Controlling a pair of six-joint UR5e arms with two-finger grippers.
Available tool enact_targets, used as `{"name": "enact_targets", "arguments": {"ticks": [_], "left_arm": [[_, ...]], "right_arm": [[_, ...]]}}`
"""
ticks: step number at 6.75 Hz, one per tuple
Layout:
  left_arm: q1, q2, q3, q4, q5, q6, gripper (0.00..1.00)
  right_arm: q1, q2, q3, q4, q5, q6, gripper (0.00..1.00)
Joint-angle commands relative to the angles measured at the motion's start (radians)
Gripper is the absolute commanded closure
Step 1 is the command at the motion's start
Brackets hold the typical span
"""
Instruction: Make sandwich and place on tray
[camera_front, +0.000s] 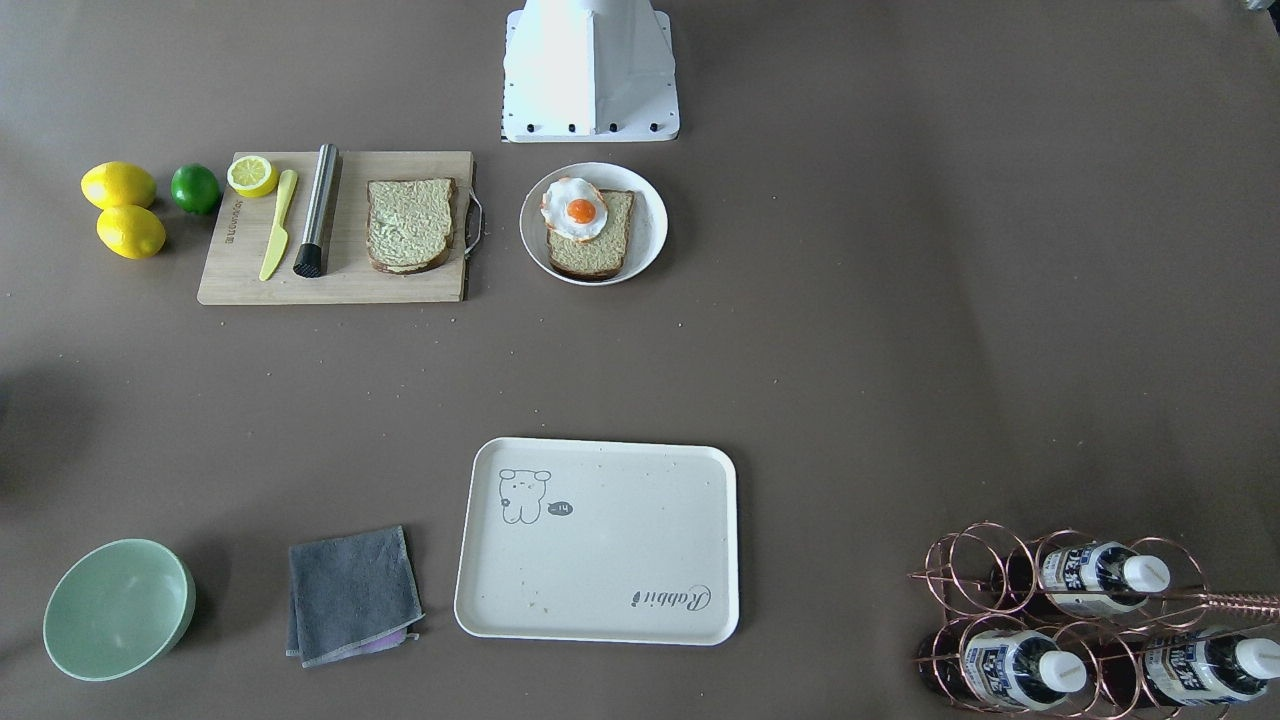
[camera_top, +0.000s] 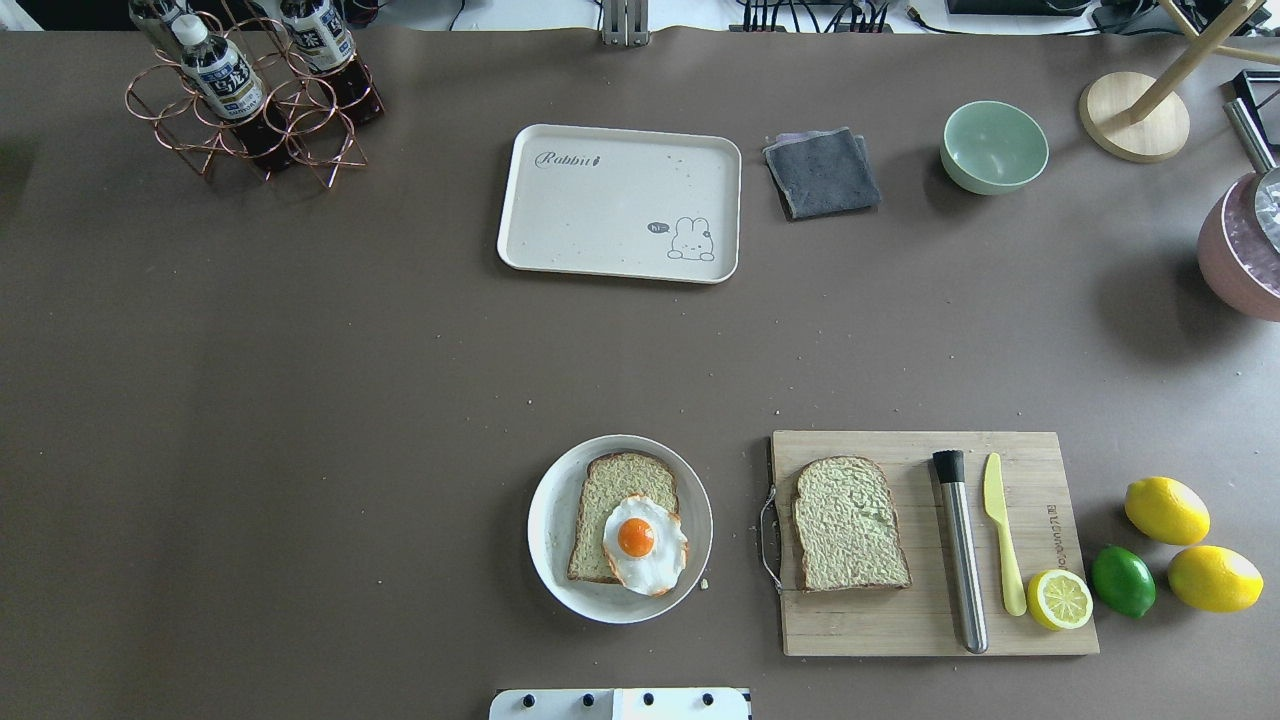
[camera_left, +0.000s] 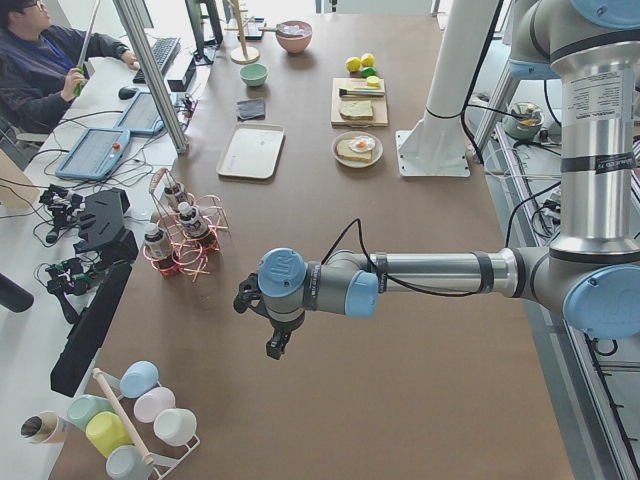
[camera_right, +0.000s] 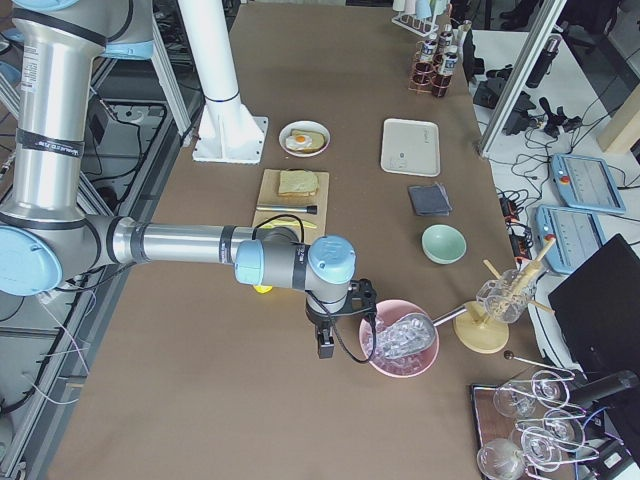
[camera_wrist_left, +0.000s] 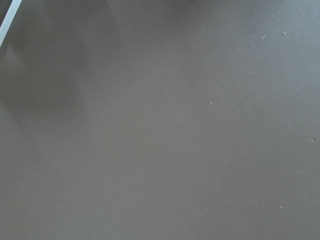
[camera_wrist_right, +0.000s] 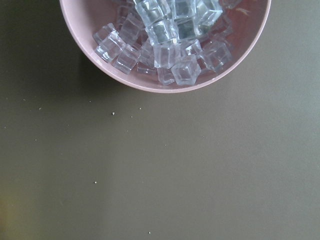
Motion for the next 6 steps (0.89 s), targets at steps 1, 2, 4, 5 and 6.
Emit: {"name": "enact_targets", "arguments": {"ticks": [1, 2, 4, 5, 6], "left_arm": [[0.001, 0.001, 0.007, -0.001, 0.0, 0.0, 0.02], [0.001, 0.001, 0.007, -0.001, 0.0, 0.0, 0.02], [0.001, 0.002, 0.008, -0.001, 0.0, 0.0, 0.02], [0.001, 0.007, 0.007, -0.005, -0.002, 0.002, 0.02], [0.001, 0.007, 0.007, -0.01, -0.002, 0.002, 0.02]], "right_arm": [[0.0, 0.0, -0.002, 0.0, 0.0, 0.0, 0.0], [0.0, -0.002, -0.002, 0.0, 0.0, 0.0, 0.0], [0.0, -0.005, -0.003, 0.0, 0.0, 0.0, 0.0], [0.0, -0.005, -0.003, 0.0, 0.0, 0.0, 0.0], [0.0, -0.005, -0.003, 0.0, 0.0, 0.0, 0.0]]}}
